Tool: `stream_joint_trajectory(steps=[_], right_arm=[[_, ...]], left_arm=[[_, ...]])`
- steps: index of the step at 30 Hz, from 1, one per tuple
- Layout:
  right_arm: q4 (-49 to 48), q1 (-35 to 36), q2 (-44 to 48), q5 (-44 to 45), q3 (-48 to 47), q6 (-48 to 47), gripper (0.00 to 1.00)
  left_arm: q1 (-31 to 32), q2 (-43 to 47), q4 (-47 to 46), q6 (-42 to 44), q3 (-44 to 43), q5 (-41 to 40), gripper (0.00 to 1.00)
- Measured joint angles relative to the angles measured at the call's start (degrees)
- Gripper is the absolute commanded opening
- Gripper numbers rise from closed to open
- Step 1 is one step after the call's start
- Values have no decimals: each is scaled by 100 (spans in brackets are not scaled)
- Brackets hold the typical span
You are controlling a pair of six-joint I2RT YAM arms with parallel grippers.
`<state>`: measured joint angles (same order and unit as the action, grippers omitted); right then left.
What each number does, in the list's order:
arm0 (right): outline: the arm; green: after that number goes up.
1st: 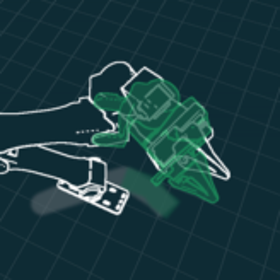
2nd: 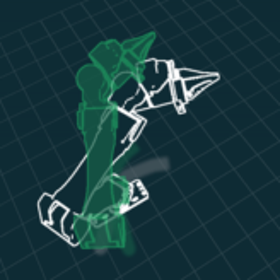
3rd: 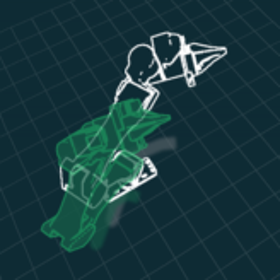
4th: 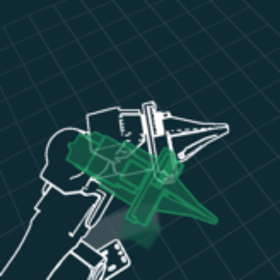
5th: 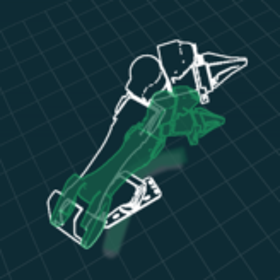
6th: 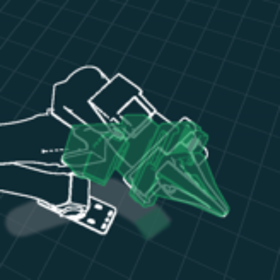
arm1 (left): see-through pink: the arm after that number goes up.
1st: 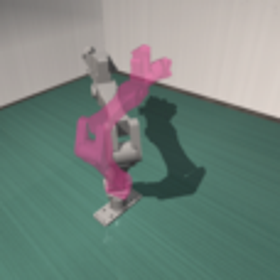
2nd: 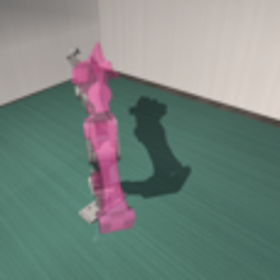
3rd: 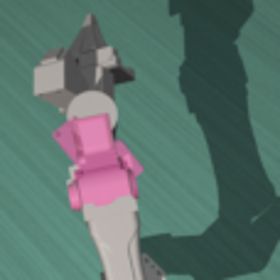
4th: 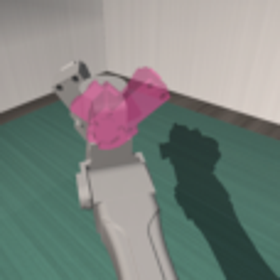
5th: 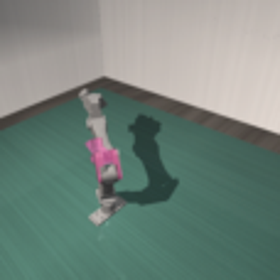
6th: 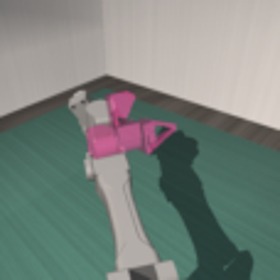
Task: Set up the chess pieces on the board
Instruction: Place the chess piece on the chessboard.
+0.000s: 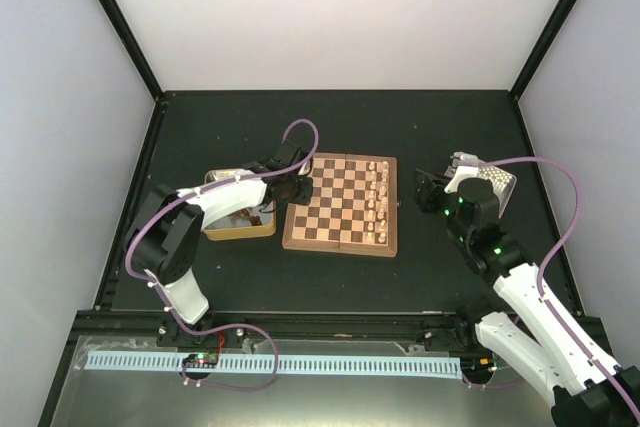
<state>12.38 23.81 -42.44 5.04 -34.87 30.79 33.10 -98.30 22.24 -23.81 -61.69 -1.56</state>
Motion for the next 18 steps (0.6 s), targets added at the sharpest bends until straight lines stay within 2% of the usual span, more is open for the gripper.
stream_joint_trajectory(steps=[7, 18], right_arm=[[4, 0, -17, 0, 0, 11, 54], [402, 0, -264, -116, -157, 184, 62]], left_arm=[[-2, 66, 179, 74, -109, 4, 56], [-146, 966, 238, 105, -205, 144, 61]])
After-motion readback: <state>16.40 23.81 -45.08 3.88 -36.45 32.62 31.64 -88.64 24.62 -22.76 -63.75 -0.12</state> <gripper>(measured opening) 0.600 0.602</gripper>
